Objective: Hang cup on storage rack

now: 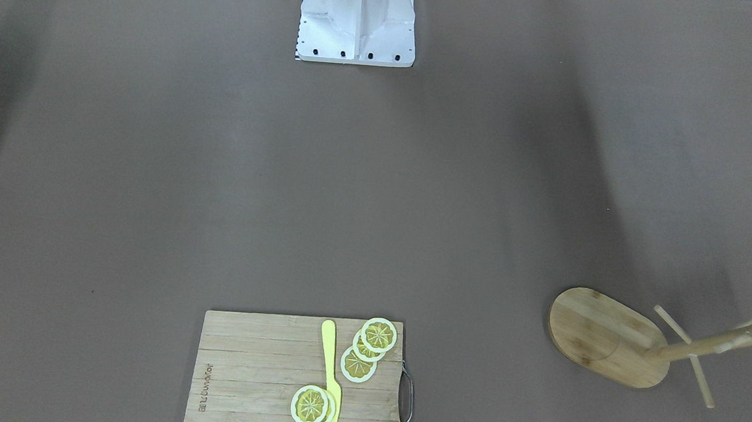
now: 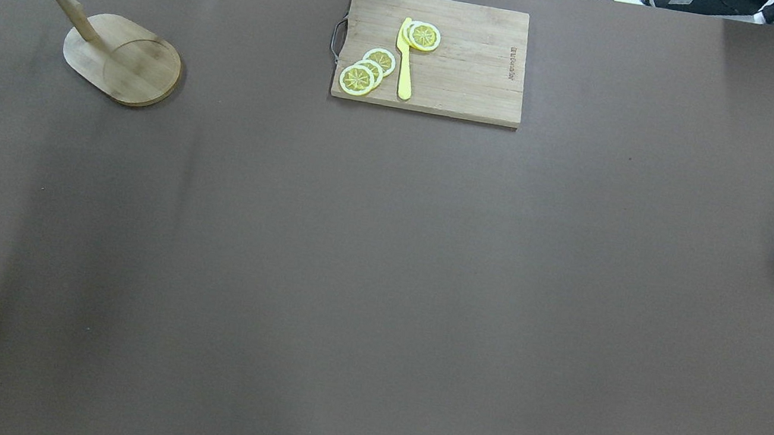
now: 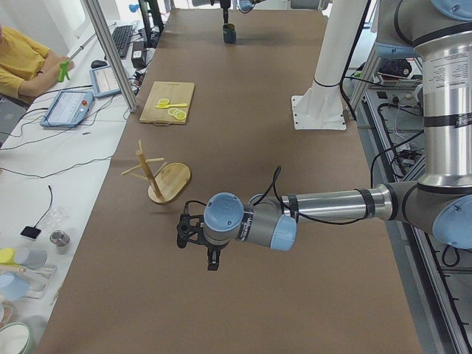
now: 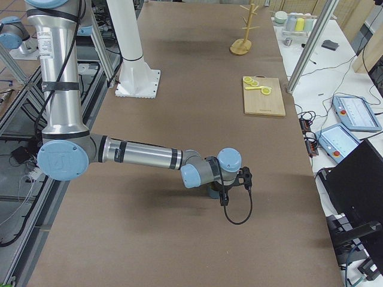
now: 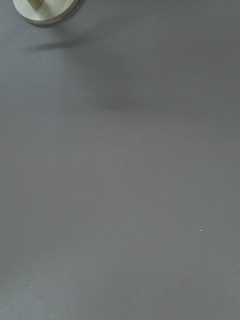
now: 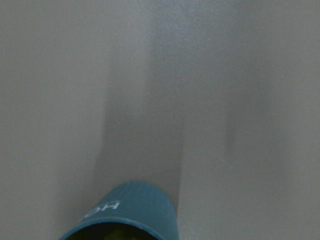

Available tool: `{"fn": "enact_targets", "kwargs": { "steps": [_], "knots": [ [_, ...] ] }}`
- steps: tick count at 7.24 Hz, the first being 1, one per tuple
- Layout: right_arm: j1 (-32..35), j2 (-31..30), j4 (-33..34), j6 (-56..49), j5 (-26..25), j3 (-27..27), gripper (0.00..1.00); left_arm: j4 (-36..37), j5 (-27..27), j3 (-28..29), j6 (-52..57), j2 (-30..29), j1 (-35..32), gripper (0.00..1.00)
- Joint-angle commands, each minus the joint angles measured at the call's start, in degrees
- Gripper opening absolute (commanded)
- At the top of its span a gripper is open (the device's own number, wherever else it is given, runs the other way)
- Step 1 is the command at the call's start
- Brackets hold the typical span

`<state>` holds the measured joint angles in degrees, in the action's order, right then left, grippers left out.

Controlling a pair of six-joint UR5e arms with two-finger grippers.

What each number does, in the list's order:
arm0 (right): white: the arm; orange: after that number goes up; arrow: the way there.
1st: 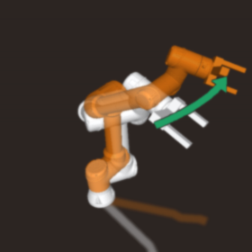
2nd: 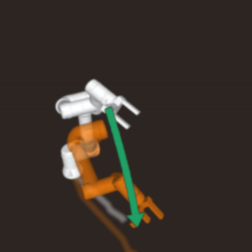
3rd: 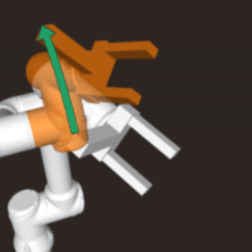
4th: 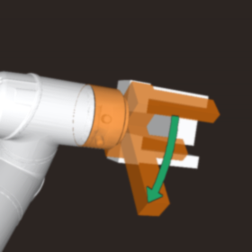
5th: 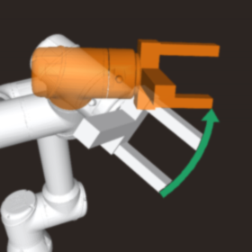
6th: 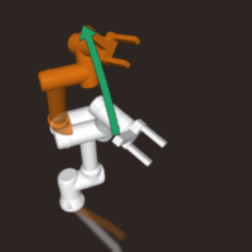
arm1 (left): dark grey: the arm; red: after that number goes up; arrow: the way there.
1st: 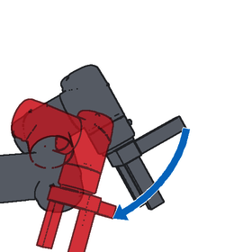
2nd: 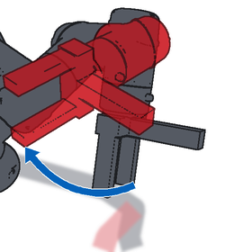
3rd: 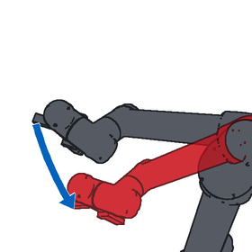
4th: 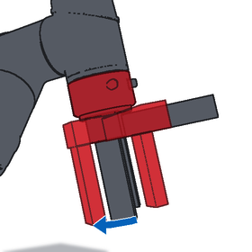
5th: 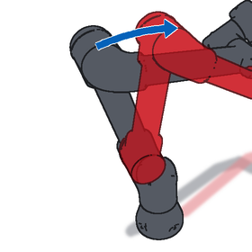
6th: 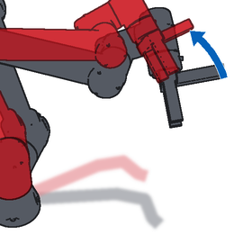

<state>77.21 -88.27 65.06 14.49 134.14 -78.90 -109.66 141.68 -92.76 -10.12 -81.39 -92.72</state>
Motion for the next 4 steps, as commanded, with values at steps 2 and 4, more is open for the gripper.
{"fn": "enact_targets", "kwargs": {
  "steps": [2, 4],
  "knots": [
    [-0.13, -0.41, -0.11, 0.45, 0.15, -0.37, 0.00, -0.03, 0.00, -0.14, -0.43, 0.00, 0.00, 0.98],
    [-0.13, -0.32, -0.02, 0.71, 1.72, -1.33, 0.00, -0.03, 0.00, -0.22, -0.43, 0.00, 0.00, 0.98]
  ]
}}
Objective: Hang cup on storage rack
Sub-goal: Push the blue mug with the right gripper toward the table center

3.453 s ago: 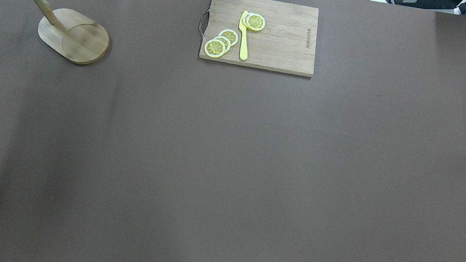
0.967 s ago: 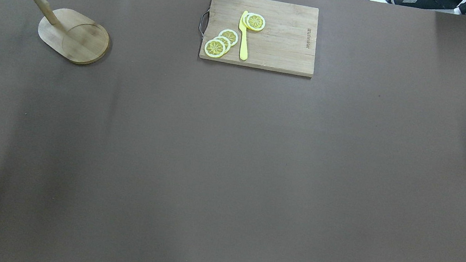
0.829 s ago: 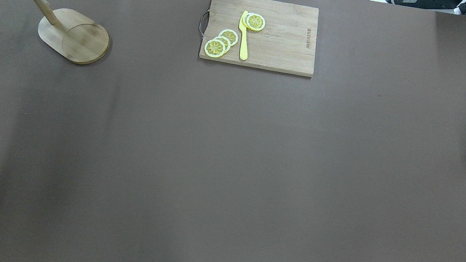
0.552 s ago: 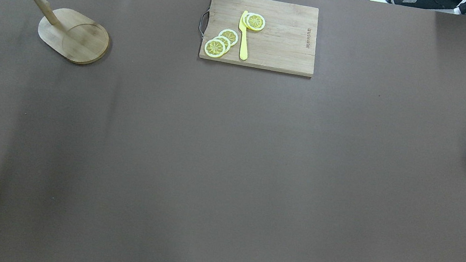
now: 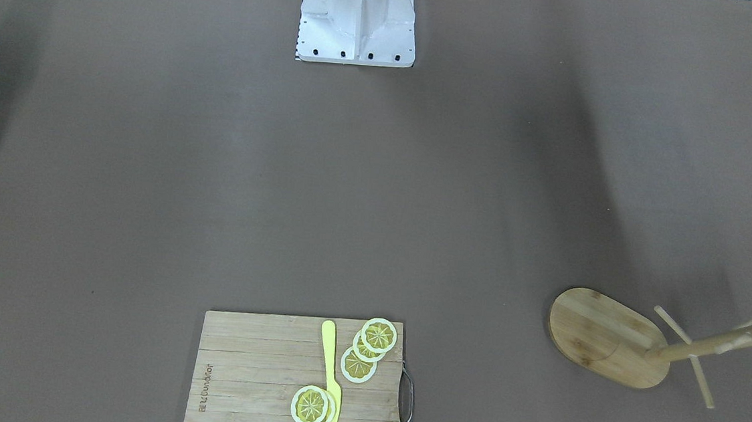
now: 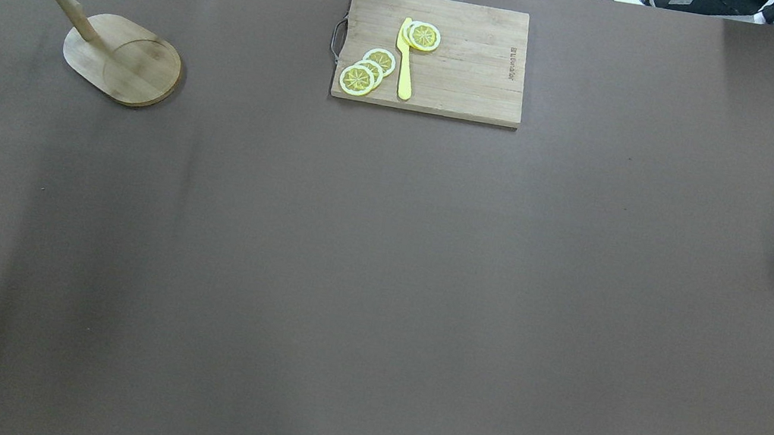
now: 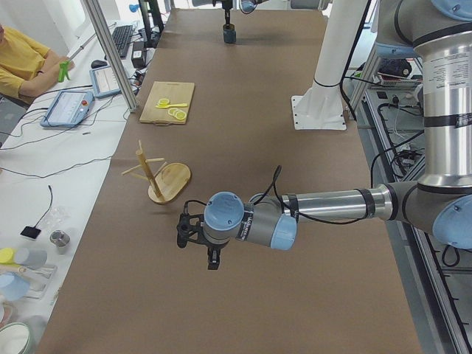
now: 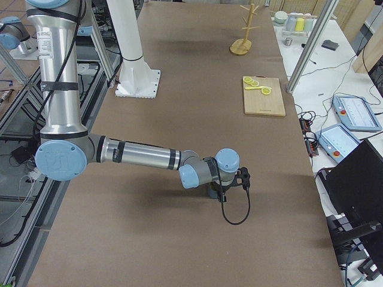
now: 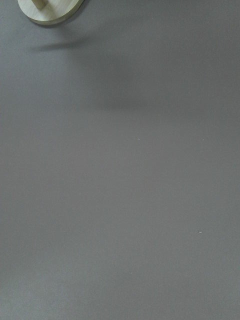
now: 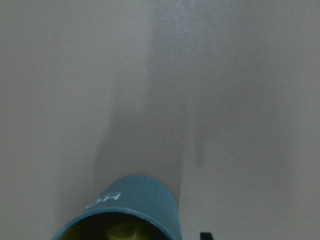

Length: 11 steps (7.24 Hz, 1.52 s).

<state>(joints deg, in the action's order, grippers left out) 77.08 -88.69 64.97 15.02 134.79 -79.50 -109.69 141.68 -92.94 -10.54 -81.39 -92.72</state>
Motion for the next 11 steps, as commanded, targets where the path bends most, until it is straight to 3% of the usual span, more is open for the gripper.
{"fn": "enact_targets", "kwargs": {
  "steps": [1, 3, 5, 8, 9, 10, 11],
  "knots": [
    [0.00, 0.19, 0.16, 0.28, 1.87, -4.05, 0.00, 0.00, 0.09, -0.31, -0.09, 0.00, 0.00, 0.98],
    [-4.02, 1.67, 0.69, 4.29, 2.15, -10.48, 0.00, 0.00, 1.76, -0.40, -2.28, -0.26, 0.09, 0.98],
    [-10.78, 7.01, 0.77, 10.26, 0.57, -14.70, 0.00, -0.09, 2.89, -0.49, -2.38, -1.14, 0.17, 0.98],
    [-26.32, 19.83, 1.30, 25.53, -8.29, -15.34, 0.00, -3.14, 3.78, -0.92, -2.38, -2.11, 1.57, 0.98],
    [-29.15, 24.49, 5.74, 27.07, -9.01, -16.03, 0.00, -4.90, 4.13, -0.92, -4.21, -2.11, 2.02, 0.98],
    [-32.75, 29.23, 14.75, 27.43, -11.10, -19.09, 0.00, -9.01, 6.57, -0.92, -7.79, -2.20, 4.02, 0.98],
    [-37.31, 32.58, 21.27, 27.44, -15.82, -21.12, 0.00, -15.32, 6.68, -0.92, -15.83, -2.28, 6.91, 0.98]
  ]
}}
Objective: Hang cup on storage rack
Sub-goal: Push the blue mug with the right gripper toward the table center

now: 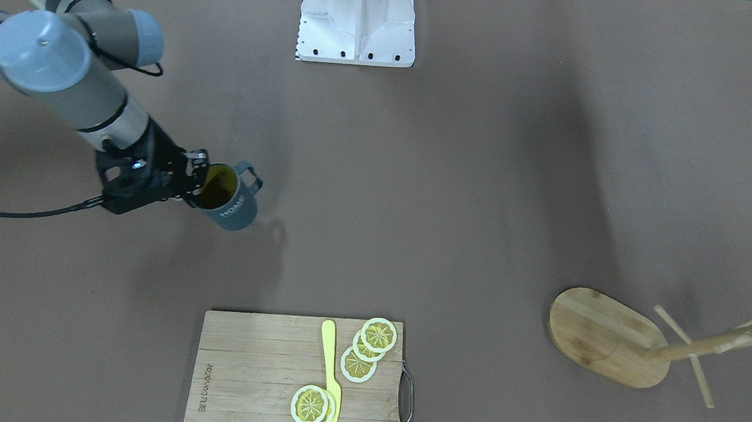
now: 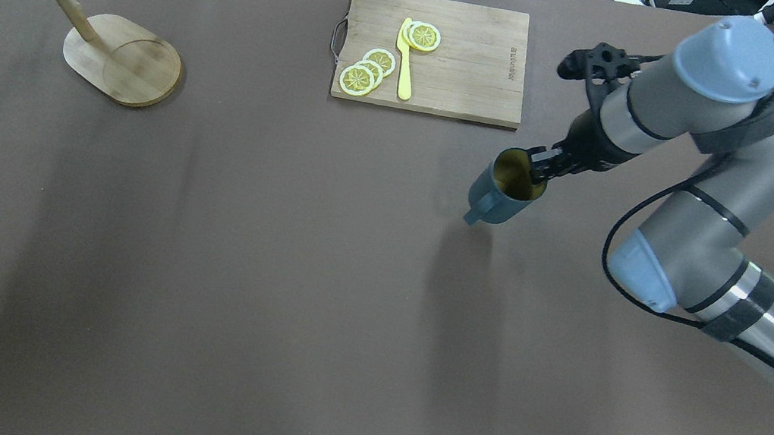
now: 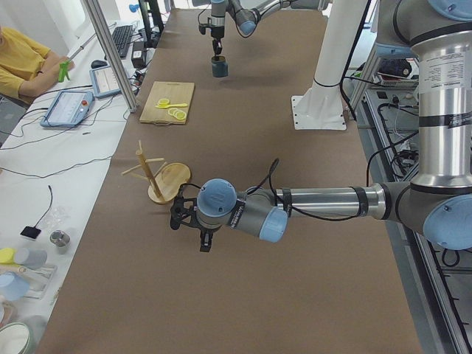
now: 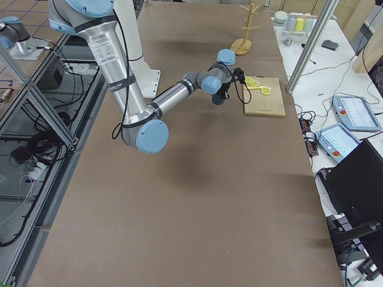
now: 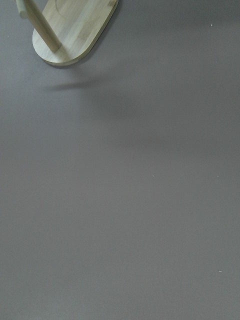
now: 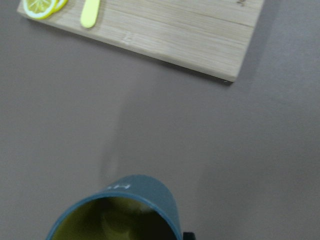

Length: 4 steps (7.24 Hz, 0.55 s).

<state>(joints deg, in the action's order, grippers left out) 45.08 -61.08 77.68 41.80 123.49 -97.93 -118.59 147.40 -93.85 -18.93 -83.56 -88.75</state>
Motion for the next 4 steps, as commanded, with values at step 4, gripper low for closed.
{"fn": "enact_targets", "kwargs": {
  "steps": [4],
  "knots": [
    [-16.85, 10.96, 10.39, 12.58, -14.31, -0.35, 0.00, -21.42, -1.85, -2.03, -23.33, -8.08, 17.62, 0.96]
  ]
}}
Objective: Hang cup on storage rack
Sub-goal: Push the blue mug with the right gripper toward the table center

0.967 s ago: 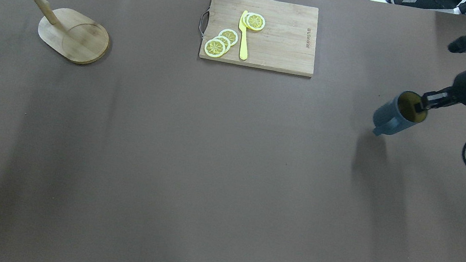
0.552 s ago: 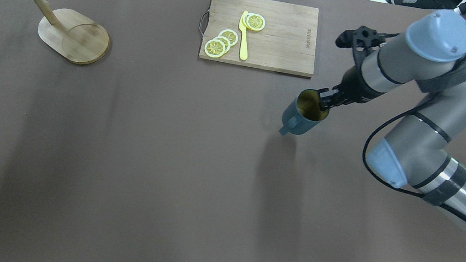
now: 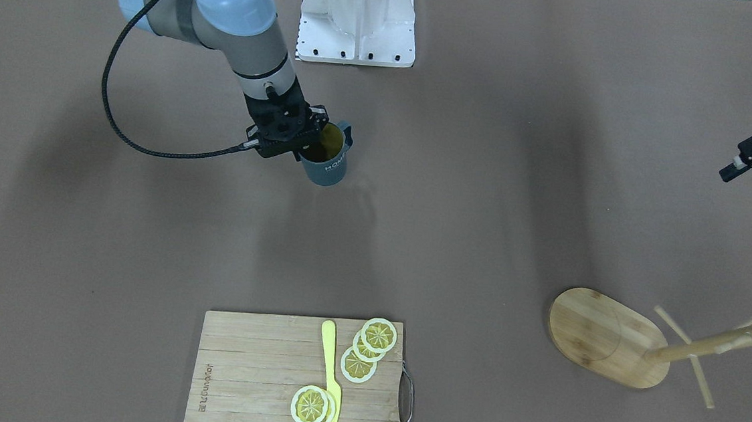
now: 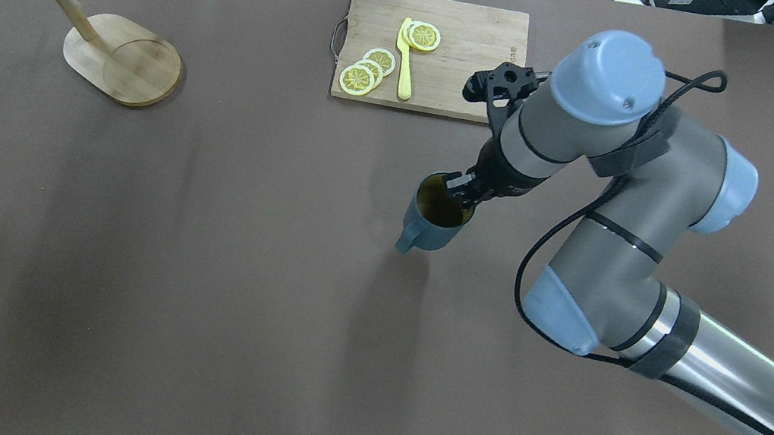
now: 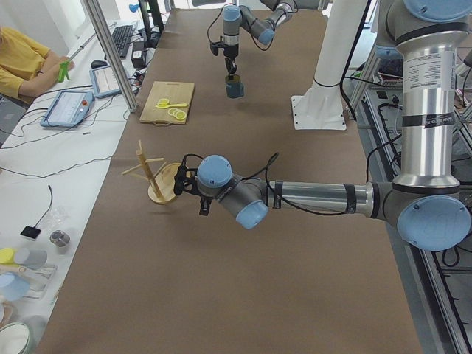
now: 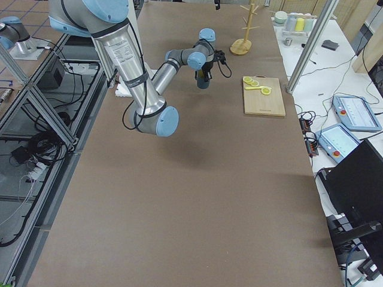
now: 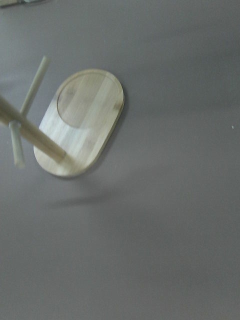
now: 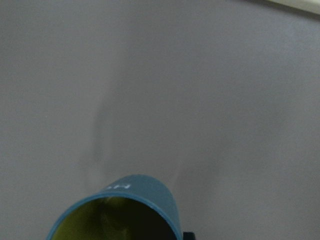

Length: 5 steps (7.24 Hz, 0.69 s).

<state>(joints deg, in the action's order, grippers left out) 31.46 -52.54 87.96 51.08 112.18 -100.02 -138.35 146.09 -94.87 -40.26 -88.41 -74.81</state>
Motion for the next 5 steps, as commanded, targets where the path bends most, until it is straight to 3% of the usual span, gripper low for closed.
{"fn": "enact_targets", "kwargs": {
  "steps": [1, 3, 4, 5],
  "knots": [
    [-4.12, 4.96, 0.28, 3.68, -3.28, 4.02, 0.00, -1.75, -1.15, -2.94, -2.28, -5.70, 6.14, 0.96],
    [-5.35, 6.66, 0.10, 4.56, -4.07, 5.79, 0.00, -1.75, -17.07, -10.31, -2.72, -5.63, 17.01, 0.98],
    [-5.62, 6.66, 0.01, 4.56, -4.07, 5.80, 0.00, -1.75, -22.55, -12.34, -2.80, -5.72, 21.24, 0.98],
    [-5.62, 6.92, 0.01, 4.65, -4.07, 5.97, 0.50, -1.75, -25.91, -13.58, -5.33, -5.81, 24.94, 0.97]
  ]
}}
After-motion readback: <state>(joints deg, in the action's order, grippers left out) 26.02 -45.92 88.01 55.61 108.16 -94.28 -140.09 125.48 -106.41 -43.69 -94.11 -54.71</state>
